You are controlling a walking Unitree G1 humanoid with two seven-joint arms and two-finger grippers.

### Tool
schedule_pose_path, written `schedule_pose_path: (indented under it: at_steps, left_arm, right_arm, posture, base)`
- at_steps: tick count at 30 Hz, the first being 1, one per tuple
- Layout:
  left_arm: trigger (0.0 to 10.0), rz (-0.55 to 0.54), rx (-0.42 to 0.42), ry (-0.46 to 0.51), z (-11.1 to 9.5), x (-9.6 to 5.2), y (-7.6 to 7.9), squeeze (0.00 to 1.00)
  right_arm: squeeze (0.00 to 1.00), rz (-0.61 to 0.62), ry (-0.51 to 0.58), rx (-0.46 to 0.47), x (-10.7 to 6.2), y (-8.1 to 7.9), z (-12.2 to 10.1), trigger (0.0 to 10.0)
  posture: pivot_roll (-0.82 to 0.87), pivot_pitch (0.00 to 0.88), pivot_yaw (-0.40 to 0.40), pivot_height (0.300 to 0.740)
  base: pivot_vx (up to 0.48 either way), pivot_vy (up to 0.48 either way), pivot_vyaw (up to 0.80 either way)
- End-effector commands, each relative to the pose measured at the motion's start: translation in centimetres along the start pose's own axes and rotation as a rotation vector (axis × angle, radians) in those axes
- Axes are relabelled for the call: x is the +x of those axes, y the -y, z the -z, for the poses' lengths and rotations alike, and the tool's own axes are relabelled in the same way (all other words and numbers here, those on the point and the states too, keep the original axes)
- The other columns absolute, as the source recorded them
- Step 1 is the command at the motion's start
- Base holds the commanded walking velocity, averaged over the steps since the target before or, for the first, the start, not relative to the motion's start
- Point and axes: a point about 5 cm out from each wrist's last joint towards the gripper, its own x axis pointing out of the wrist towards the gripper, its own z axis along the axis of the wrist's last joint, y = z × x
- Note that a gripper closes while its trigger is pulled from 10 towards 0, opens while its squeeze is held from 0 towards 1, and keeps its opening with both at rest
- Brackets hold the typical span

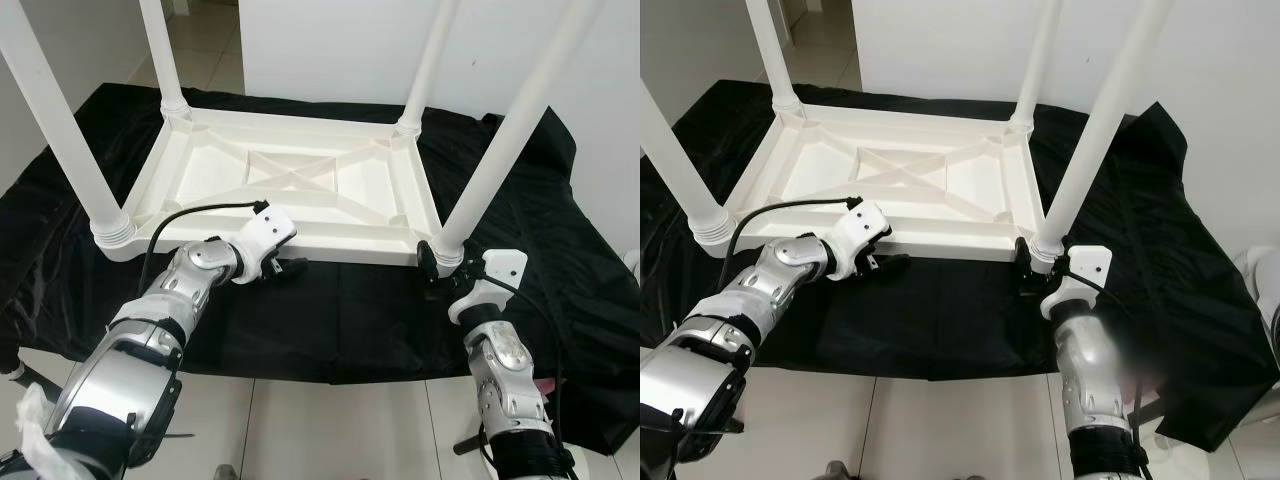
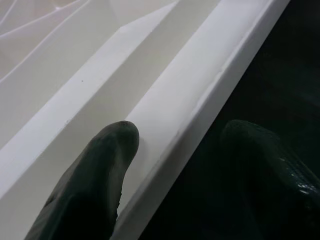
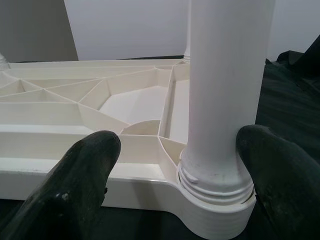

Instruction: Building children table

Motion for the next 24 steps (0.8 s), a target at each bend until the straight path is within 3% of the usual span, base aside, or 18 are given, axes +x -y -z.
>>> schedule_pose_path:
  at_steps: [1,4,11,12,13,14,15,18,19,20,21,22,24]
  left_arm:
    - [10.0,-0.221,-0.02,-0.064,1.0,0.0,-0.9,0.0]
    - [10.0,-0.233,-0.059,-0.124,1.6,-0.1,-1.1,0.0]
    - [10.0,-0.205,-0.106,-0.155,1.9,-0.1,-1.0,0.0]
    - [8.7,-0.202,-0.11,-0.16,2.0,-0.1,-1.0,0.0]
    - [5.9,-0.198,-0.106,-0.165,2.0,-0.1,-1.0,0.0]
    - [5.9,-0.198,-0.106,-0.165,2.0,-0.1,-1.0,0.0]
    - [3.7,-0.196,-0.103,-0.169,2.1,-0.1,-1.0,0.0]
    - [3.7,-0.191,-0.104,-0.173,2.1,0.0,-1.0,0.0]
    - [2.2,-0.187,-0.104,-0.175,2.2,0.0,-0.9,0.0]
    - [2.2,-0.187,-0.104,-0.175,2.2,0.0,-0.9,0.0]
    - [0.6,-0.176,-0.114,-0.17,2.1,0.0,-0.7,0.0]
    - [0.0,-0.165,-0.12,-0.163,2.1,0.1,-0.6,0.0]
    - [0.0,-0.158,-0.123,-0.159,2.0,0.2,-0.5,0.0]
  right_arm:
    - [0.0,-0.008,-0.009,0.003,0.1,-0.3,0.3,10.0]
    - [0.0,-0.007,-0.008,0.005,0.1,-0.4,0.3,10.0]
    - [0.0,-0.004,-0.008,0.004,0.1,-0.4,0.4,10.0]
    - [0.0,-0.003,-0.008,0.003,0.1,-0.4,0.4,10.0]
    - [0.0,-0.001,-0.007,0.003,0.1,-0.4,0.4,10.0]
    - [0.0,-0.001,-0.007,0.003,0.1,-0.4,0.4,10.0]
    - [0.0,0.0,-0.006,0.003,0.1,-0.4,0.4,10.0]
    - [0.0,0.001,-0.006,0.002,0.1,-0.4,0.4,10.0]
    - [0.0,0.001,-0.005,0.002,0.1,-0.4,0.4,10.0]
    - [0.0,0.001,-0.005,0.002,0.1,-0.4,0.4,10.0]
    - [0.0,0.002,-0.005,0.001,0.1,-0.4,0.4,10.0]
    - [0.0,0.002,-0.005,0.001,0.1,-0.4,0.4,10.0]
    - [0.0,0.003,-0.005,0.001,0.1,-0.3,0.4,10.0]
  posture:
    - [-0.02,0.073,-0.023,0.74]
    - [-0.02,0.073,-0.02,0.74]
    - [-0.02,0.071,-0.014,0.74]
    - [-0.02,0.072,-0.015,0.74]
    - [-0.02,0.072,-0.015,0.74]
    - [-0.02,0.072,-0.015,0.74]
    - [-0.02,0.072,-0.015,0.74]
    - [-0.02,0.072,-0.015,0.74]
    - [-0.02,0.074,-0.015,0.74]
    - [-0.02,0.074,-0.015,0.74]
    - [-0.02,0.074,-0.015,0.74]
    - [-0.02,0.074,-0.015,0.74]
    - [-0.02,0.074,-0.015,0.74]
  base:
    - [0.0,0.0,0.0]
    - [0.0,0.0,0.0]
    - [0.0,0.0,0.0]
    - [0.0,0.0,0.0]
    - [0.0,0.0,0.0]
    - [0.0,0.0,0.0]
    - [0.0,0.0,0.0]
    - [0.0,0.0,0.0]
    - [0.0,0.0,0.0]
    - [0.0,0.0,0.0]
    - [0.0,0.0,0.0]
    - [0.0,0.0,0.0]
    - [0.0,0.0,0.0]
